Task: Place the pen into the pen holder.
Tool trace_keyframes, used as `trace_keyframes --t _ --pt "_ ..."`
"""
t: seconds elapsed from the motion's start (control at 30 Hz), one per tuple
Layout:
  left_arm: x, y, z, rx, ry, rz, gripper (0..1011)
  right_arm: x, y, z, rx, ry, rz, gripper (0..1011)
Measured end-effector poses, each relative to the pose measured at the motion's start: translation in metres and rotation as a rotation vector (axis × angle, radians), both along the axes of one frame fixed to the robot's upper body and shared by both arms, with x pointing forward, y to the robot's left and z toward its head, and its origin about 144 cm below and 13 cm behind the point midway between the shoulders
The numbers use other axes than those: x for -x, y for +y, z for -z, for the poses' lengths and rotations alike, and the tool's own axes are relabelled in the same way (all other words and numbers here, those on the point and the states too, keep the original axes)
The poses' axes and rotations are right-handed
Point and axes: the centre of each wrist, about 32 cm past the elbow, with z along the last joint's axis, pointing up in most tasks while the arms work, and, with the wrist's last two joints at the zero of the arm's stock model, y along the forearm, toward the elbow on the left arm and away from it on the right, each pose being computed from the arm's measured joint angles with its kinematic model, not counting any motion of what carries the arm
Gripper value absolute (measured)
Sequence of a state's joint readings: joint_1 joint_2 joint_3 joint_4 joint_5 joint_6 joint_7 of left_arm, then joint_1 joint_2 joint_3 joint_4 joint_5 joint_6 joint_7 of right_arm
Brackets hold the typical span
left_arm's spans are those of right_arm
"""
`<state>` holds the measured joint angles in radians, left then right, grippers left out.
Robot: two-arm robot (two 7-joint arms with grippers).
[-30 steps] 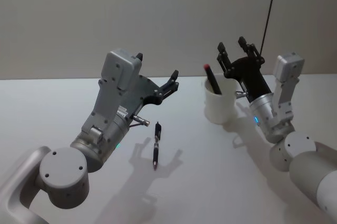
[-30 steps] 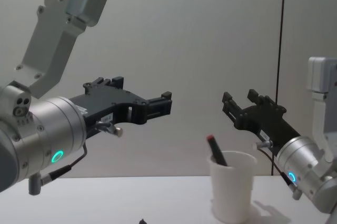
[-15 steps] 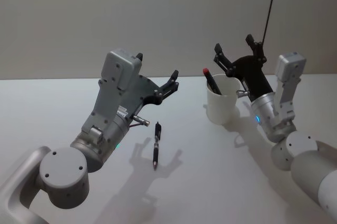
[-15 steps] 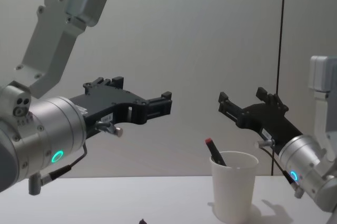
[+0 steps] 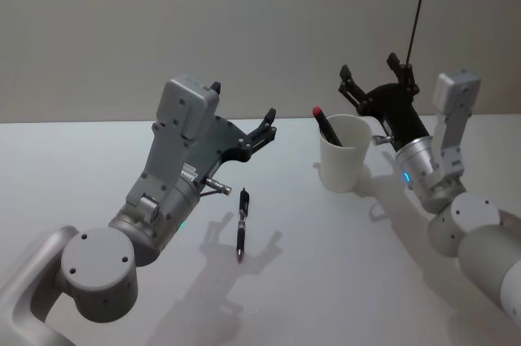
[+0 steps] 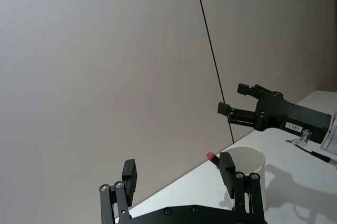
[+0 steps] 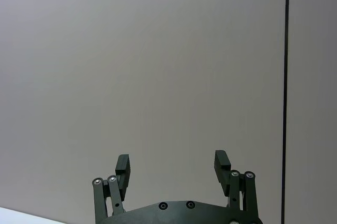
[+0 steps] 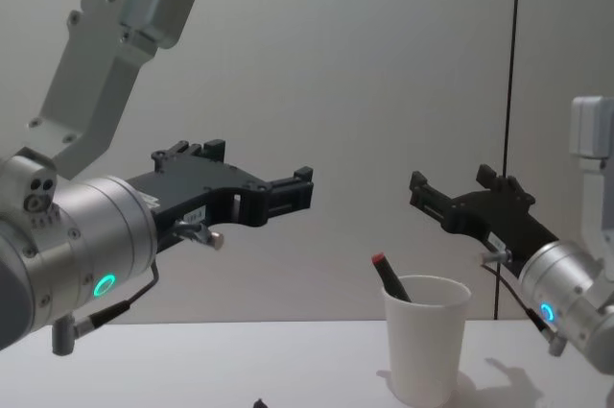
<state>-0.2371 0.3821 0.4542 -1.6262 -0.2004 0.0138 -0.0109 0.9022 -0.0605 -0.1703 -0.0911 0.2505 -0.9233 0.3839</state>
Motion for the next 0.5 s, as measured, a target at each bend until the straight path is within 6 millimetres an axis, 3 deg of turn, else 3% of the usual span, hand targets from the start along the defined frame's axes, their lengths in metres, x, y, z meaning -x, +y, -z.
trace_keyframes --t 0.23,0.5 --pt "0.0 0.0 0.0 0.0 0.0 0.0 1003 -0.006 -0.01 -0.009 -0.002 0.063 0.006 1002" --pt "0.0 0.0 0.0 0.0 0.0 0.0 1003 0.003 -0.024 -0.024 -0.006 0.122 0.007 1002"
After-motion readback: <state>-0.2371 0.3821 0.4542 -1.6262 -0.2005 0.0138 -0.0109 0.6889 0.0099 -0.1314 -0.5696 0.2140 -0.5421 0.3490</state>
